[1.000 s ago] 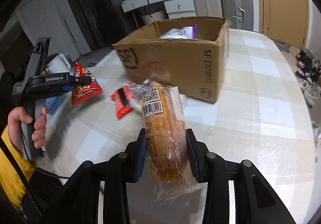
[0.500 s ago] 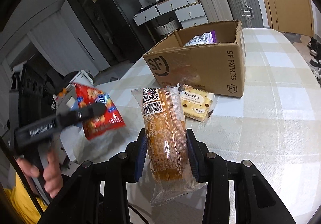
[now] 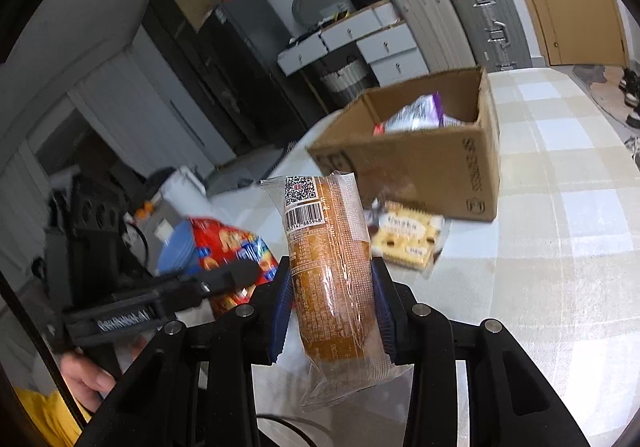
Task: Organize snacks
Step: 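Lift both packets and carry them over the box, then open both tools to drop the packets into the box and withdraw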
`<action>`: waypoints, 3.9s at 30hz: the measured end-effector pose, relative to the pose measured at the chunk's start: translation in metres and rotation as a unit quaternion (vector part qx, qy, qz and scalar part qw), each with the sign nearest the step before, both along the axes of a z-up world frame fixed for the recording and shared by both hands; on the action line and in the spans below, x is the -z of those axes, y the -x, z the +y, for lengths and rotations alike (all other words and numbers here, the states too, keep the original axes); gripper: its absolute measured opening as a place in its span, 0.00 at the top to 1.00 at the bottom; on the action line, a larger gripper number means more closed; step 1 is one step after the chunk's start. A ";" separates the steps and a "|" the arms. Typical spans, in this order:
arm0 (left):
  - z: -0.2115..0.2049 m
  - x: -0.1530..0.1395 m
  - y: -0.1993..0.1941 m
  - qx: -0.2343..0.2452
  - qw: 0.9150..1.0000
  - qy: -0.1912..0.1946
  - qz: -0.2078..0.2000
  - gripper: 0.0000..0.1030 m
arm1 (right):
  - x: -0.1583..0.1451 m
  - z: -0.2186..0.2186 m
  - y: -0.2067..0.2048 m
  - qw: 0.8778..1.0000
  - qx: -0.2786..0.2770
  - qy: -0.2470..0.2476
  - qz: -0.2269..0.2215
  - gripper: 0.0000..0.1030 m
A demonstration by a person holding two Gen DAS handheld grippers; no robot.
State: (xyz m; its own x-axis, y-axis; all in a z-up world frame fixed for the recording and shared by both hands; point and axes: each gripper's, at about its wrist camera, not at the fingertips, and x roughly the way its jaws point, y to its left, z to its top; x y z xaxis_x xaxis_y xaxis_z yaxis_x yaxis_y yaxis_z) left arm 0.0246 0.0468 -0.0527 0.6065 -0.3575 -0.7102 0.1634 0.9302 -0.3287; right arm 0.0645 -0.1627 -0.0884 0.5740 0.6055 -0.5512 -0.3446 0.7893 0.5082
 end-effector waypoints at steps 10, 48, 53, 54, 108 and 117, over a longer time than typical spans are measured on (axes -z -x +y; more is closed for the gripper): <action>-0.004 -0.046 -0.026 -0.007 0.999 -0.030 -0.041 0.63 | -0.048 -0.014 -0.025 0.999 0.025 -0.021 -0.026 0.64; -0.065 -0.005 -0.289 0.041 0.992 -0.095 0.066 0.63 | -0.020 -0.036 -0.220 0.994 0.065 -0.032 0.086 0.64; -0.068 0.010 -0.291 0.050 0.990 -0.108 0.071 0.62 | -0.012 -0.031 -0.219 0.994 0.069 0.004 0.087 0.64; -0.068 0.011 -0.291 0.052 0.990 -0.110 0.069 0.62 | -0.011 -0.029 -0.218 0.994 0.069 0.013 0.085 0.64; -0.011 -0.116 -0.103 -0.007 0.997 -0.068 -0.026 0.22 | -0.093 0.003 -0.060 0.988 0.076 0.104 -0.085 0.20; -0.005 -0.122 -0.033 -0.035 0.994 -0.089 -0.050 0.18 | -0.094 0.025 0.000 0.982 0.052 0.123 -0.135 0.11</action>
State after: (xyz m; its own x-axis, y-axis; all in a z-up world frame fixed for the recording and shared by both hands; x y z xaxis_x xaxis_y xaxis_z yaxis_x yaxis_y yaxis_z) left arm 0.0581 0.0422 0.0693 0.6960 -0.1867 -0.6934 0.1207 0.9823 -0.1433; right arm 0.0648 -0.1374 0.0051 0.7707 0.4039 -0.4929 -0.3519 0.9146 0.1993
